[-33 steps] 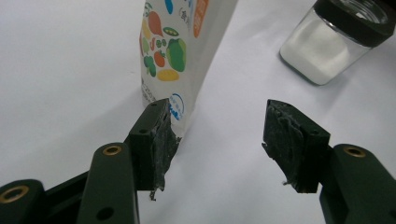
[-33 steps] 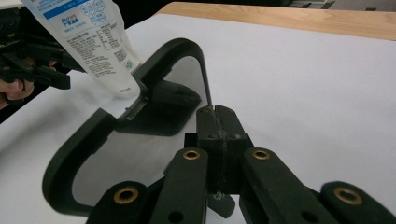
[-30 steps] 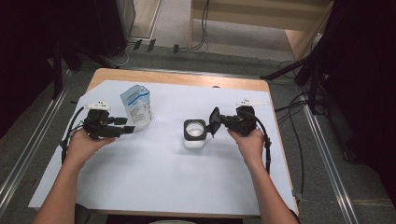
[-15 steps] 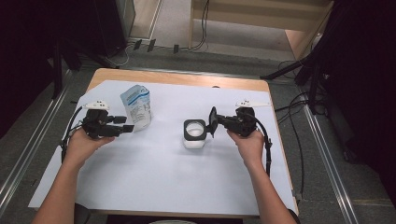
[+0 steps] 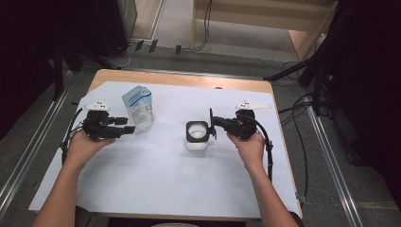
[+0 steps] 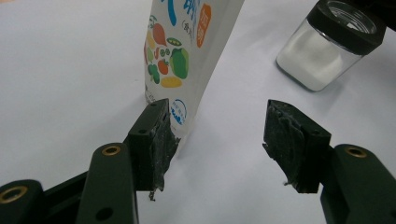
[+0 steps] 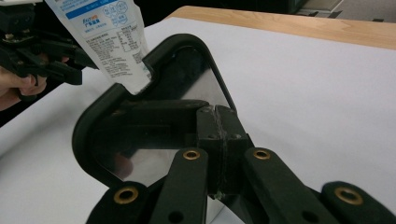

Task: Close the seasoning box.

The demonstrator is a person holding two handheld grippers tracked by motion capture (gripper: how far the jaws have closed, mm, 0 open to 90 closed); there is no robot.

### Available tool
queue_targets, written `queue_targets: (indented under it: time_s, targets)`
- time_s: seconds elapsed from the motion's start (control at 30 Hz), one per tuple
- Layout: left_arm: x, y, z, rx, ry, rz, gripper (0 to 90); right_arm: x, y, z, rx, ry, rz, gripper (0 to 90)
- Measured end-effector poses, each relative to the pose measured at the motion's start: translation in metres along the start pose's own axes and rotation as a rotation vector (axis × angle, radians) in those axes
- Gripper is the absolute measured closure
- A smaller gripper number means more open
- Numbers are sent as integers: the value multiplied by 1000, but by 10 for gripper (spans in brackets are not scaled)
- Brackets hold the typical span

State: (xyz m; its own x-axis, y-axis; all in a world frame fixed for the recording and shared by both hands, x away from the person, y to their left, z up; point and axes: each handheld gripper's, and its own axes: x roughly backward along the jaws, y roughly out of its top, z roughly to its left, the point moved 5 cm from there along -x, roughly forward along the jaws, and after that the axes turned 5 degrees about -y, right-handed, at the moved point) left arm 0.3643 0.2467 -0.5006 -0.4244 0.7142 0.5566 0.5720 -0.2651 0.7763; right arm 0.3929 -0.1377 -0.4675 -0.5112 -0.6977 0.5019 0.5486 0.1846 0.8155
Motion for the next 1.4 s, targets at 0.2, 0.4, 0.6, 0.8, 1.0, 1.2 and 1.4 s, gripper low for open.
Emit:
queue_targets:
  time_s: [0.2,0.4,0.6,0.8,1.0,1.2,1.4]
  targets:
    - [0,0,1,1,5,2,422,-4,-1,4,-1,10,9,900]
    - [0,-1,0,0,2,4,423,-13,-5,10,17,25,33,900]
    - [0,0,0,-7,2,5,423,-17,-6,13,34,27,40,884]
    - [-2,-1,-1,-8,1,10,423,-16,-6,10,54,7,38,756]
    - [-3,-1,-2,-9,-1,17,422,-9,-5,2,79,-32,15,660]
    - [-4,-1,-2,-18,2,22,421,-2,-5,-6,77,-58,1,641]
    - [-3,-1,-2,-11,2,24,419,5,-7,-14,77,-88,-6,601]
